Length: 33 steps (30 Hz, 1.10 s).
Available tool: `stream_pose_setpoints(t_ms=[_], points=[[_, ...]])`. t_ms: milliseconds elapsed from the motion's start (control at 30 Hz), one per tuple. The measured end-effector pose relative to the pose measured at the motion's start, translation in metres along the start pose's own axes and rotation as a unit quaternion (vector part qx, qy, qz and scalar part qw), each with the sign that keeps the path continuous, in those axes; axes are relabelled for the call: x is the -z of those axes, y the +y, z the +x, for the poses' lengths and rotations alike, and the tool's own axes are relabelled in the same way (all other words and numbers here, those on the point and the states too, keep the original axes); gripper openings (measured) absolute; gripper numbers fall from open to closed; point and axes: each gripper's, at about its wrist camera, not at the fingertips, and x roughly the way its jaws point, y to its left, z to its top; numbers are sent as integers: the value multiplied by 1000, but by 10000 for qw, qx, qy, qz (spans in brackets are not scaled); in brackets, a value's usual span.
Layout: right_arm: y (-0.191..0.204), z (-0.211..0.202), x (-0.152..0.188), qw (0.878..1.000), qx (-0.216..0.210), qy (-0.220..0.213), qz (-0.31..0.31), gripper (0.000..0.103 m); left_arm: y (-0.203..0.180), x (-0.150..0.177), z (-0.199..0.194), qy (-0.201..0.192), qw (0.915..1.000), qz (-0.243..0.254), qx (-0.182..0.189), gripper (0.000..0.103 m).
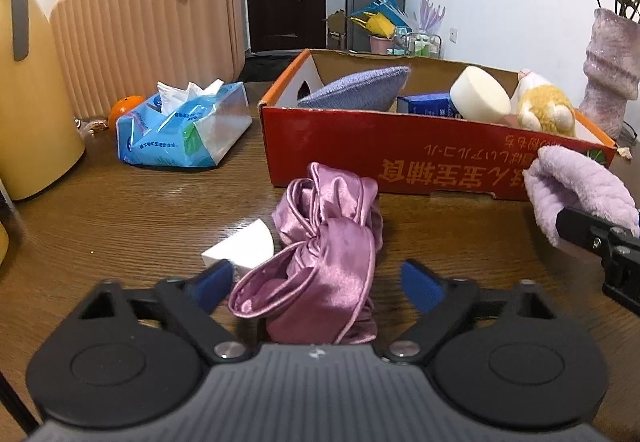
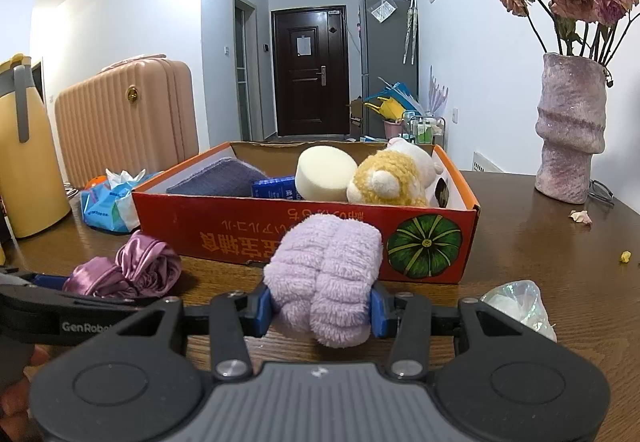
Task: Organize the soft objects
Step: 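Grasp the pink satin scrunchie with the left tool while the right tool holds the headband, then lift the scrunchie and headband and carry both over the box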
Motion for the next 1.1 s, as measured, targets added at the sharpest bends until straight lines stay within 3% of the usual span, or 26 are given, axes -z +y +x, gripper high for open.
stream_pose_setpoints(t_ms=[433,833,1100], points=[[1,0,1,10000,-13,10,-1,45,6,0,-1,22,9999,-93,-63,43],[1,0,1,10000,-14,6,4,45,17,-7,-13,-186,9992,-340,-62,38],[0,-1,0,10000,-22,-44,24,45,25,-14,-34,-613,9969,-478,134,38]])
